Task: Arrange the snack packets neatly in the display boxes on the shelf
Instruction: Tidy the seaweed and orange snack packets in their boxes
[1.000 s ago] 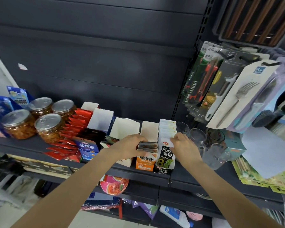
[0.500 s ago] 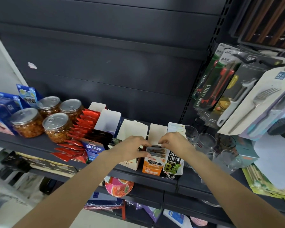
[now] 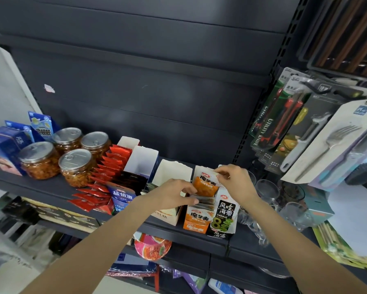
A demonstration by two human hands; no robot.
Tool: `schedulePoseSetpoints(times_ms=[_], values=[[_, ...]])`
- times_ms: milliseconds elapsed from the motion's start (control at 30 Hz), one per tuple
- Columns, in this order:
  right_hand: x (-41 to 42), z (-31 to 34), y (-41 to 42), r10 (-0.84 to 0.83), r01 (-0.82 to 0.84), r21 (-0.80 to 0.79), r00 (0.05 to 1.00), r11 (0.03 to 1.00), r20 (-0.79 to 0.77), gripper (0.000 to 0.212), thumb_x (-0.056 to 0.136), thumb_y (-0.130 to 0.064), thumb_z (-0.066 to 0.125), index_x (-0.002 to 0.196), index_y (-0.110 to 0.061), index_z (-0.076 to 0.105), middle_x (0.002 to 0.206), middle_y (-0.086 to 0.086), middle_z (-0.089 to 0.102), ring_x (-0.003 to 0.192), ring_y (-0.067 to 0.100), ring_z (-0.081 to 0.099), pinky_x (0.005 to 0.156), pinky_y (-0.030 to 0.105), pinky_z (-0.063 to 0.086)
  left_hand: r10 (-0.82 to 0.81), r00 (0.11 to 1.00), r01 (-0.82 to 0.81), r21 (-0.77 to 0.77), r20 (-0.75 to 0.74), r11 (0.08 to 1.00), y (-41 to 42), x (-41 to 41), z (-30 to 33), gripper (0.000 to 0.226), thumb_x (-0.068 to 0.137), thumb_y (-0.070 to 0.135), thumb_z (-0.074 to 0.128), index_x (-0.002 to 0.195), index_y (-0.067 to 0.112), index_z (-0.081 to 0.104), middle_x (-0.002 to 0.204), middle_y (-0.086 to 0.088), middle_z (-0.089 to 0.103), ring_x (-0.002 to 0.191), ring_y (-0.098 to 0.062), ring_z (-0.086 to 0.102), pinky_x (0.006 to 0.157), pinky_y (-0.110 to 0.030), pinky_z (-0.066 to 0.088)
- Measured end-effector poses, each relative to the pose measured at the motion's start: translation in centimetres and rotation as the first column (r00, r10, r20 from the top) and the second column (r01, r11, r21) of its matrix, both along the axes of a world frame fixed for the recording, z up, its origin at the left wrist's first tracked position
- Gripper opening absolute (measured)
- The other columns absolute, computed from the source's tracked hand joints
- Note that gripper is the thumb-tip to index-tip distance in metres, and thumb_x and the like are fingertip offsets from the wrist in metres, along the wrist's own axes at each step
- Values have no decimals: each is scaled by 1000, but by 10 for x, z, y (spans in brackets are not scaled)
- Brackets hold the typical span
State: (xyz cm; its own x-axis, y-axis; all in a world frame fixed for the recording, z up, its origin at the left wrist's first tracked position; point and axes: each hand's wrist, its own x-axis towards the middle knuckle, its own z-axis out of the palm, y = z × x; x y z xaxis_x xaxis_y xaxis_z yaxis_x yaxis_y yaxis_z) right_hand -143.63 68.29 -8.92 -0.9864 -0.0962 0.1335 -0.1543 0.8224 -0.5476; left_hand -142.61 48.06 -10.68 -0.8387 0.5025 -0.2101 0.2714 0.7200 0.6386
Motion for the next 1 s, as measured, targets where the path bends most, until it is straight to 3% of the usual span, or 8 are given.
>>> schedulePoseSetpoints(times_ms=[133,267,333,500,633,767,900,1000], values=[[5,24,11,-51,37,-138,993,990,-102,18,88,-6,58,96,-15,72,93,-2,69,80,7,58,67,3,38,263,964,-264,136,27,955,7,-9,11,37,94,28,56,129,18,51,117,-6,65,104,-19,61,94,-30,48],[14,51,21,-86,28,-360,985,933,-147,15,88,-6,62,90,-16,72,86,-6,70,81,10,64,73,15,47,403,880,-472,355,252,807,15,-11,28,40,96,27,52,134,16,43,85,-5,68,66,-13,61,65,-19,51],[20,61,26,-103,21,-493,985,870,-138,18,88,-1,60,87,-16,71,84,-3,70,82,15,65,75,25,52,398,800,-583,428,449,690,17,-9,37,38,96,35,50,129,15,48,88,-8,69,71,-15,63,66,-20,51],[35,72,34,-118,9,-673,986,739,-117,26,87,0,60,80,-23,71,82,-9,71,80,5,65,76,19,52,231,605,-780,510,762,362,13,-8,50,30,95,35,52,100,6,60,100,-16,70,87,-20,66,75,-29,52],[40,65,39,-162,69,-677,984,733,-75,21,87,-3,61,91,-20,73,102,-1,70,97,8,64,85,19,50,197,716,-689,632,670,355,6,-3,55,22,92,4,56,111,3,66,104,-13,69,92,-19,67,78,-26,52],[44,61,35,-72,184,-848,983,496,171,25,96,-3,45,109,-8,66,102,6,71,97,18,66,80,26,55,242,841,-541,735,484,408,0,6,63,35,89,-4,57,118,16,62,106,-10,67,91,-17,66,70,-21,52],[46,58,34,-24,112,-822,993,558,118,33,89,-1,58,117,-16,63,104,2,72,96,17,67,84,31,52,266,932,-357,760,248,543,-6,15,70,49,85,-4,62,122,27,57,107,-4,68,97,-15,65,77,-24,54],[47,57,29,-53,108,-852,994,512,94,40,84,5,61,112,-23,65,102,1,73,91,13,68,78,26,53,295,952,-256,725,76,640,-11,19,76,54,83,-2,65,121,36,54,105,-1,66,96,-16,65,82,-28,55]])
